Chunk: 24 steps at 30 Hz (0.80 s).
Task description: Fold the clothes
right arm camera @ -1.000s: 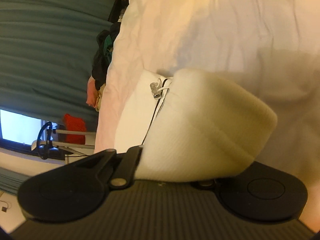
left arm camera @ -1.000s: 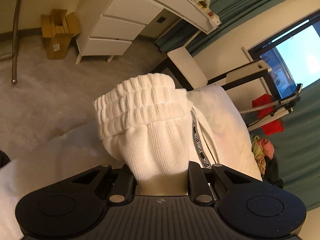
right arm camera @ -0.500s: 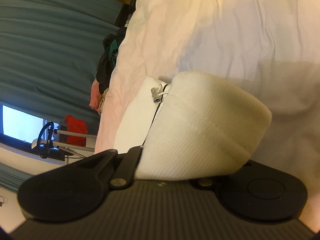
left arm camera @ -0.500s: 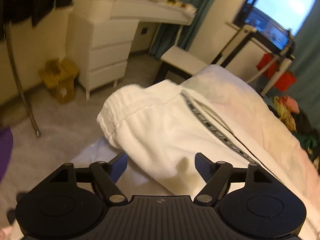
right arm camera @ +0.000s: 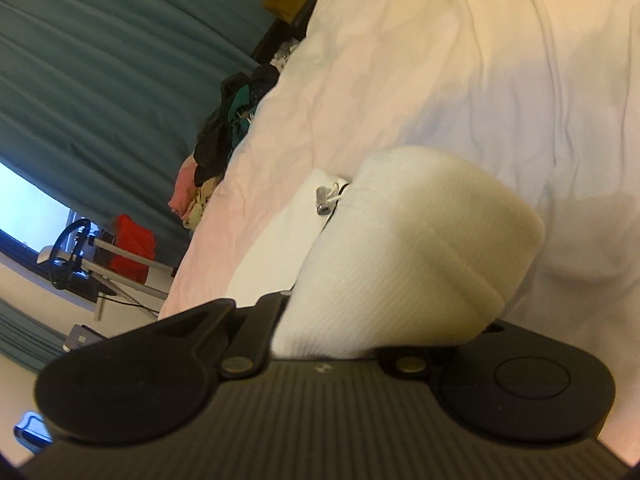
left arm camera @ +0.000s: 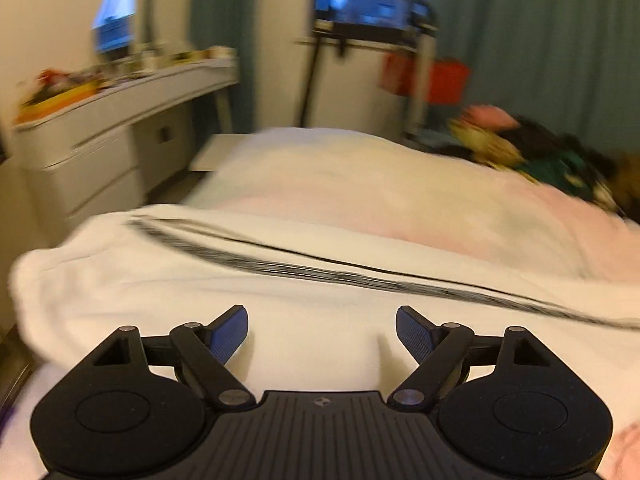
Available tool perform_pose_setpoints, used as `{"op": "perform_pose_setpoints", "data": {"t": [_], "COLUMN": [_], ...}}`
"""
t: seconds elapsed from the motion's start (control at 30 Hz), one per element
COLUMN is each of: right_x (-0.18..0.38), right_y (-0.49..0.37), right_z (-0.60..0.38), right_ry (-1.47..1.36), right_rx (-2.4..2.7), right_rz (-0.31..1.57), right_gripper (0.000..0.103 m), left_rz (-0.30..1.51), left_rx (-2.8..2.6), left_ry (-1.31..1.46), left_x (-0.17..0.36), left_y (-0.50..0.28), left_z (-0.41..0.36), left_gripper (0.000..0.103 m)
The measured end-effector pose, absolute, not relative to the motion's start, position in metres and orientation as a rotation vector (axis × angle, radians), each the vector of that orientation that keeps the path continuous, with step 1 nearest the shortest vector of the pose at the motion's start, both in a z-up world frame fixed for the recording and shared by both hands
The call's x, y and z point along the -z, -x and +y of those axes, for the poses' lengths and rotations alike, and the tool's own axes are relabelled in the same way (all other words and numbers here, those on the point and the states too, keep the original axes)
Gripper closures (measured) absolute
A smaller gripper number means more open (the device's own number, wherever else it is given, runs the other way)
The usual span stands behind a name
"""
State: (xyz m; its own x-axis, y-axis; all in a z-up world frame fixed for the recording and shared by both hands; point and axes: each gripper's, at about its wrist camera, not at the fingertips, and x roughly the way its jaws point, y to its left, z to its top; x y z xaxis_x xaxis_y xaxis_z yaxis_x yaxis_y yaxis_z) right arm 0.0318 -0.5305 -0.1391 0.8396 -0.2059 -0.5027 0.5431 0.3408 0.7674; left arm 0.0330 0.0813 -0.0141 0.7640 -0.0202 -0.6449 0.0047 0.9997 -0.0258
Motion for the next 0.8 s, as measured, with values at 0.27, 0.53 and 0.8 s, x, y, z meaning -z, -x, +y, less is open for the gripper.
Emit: {"op": "perform_pose_setpoints", "data": {"t": [0.27, 0.53, 0.8], "right_x": [0.124, 0.054, 0.021], "right_y": [-0.039, -0.069, -0.078], "right_z": [-0.521, -0.439, -0.255], "right_ry": [-0.974, -0.41, 0.123], "right_rx": [0.517, 0.531, 0.294], "right_rz": [0.342, 0.247, 0.099], "right_gripper": [0.092, 0.092, 0.091], "left_rz": [0.743, 0.719, 0.617], "left_rx": [0.085, 0.069, -0.027], "left_ry": [-0.135, -0.206, -0.039], "left_x": [0.084, 0.107, 0.051], "left_y": [-0.046, -0.051, -0.04], "left_z": [0.0, -0.004, 0.049], "left_gripper": [0.014, 0.01, 0.008]}}
